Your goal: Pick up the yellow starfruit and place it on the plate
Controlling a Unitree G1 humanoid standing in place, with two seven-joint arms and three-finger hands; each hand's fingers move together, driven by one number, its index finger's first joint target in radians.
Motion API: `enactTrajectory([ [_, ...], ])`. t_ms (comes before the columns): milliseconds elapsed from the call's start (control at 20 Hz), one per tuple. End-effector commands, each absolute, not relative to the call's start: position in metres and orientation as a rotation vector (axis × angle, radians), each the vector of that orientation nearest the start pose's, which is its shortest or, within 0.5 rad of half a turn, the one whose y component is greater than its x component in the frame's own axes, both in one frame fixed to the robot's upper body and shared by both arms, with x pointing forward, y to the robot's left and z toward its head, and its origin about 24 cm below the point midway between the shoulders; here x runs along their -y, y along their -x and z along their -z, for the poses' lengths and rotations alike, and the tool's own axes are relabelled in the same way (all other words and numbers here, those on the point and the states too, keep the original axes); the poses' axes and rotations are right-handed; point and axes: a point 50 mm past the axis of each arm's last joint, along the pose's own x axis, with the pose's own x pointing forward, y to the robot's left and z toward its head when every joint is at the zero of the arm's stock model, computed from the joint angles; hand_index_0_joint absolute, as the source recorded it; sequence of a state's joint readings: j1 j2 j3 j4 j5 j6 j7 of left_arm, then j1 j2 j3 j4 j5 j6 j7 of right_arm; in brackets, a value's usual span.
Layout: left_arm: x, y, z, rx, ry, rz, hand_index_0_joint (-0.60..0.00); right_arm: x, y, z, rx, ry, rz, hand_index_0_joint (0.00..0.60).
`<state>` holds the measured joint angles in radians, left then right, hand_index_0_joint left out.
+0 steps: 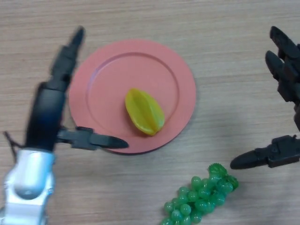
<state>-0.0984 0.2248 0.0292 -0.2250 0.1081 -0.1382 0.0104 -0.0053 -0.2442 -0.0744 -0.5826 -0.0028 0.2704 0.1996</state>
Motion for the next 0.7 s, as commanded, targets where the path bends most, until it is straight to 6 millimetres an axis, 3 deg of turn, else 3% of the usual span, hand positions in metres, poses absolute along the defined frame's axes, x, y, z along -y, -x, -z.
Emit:
enactTrajectory([
  [50, -0.189, -0.239, -0.176, 0.698, -0.27, 0.036, 0.0, 0.176, -0.225, -0.185, 0.506, 0.312, -0.125, 0.0],
  [250, -0.213, -0.238, -0.186, 0.63, -0.134, -0.001, 0.0, 0.174, -0.226, -0.182, 0.48, 0.306, -0.148, 0.0],
  [450, -0.216, -0.228, -0.194, 0.65, -0.123, 0.007, 0.0, 0.174, -0.226, -0.18, 0.466, 0.309, -0.177, 0.0],
  [700, -0.215, -0.229, -0.196, 0.652, -0.171, 0.012, 0.0, 0.173, -0.23, -0.177, 0.463, 0.304, -0.194, 0.0],
])
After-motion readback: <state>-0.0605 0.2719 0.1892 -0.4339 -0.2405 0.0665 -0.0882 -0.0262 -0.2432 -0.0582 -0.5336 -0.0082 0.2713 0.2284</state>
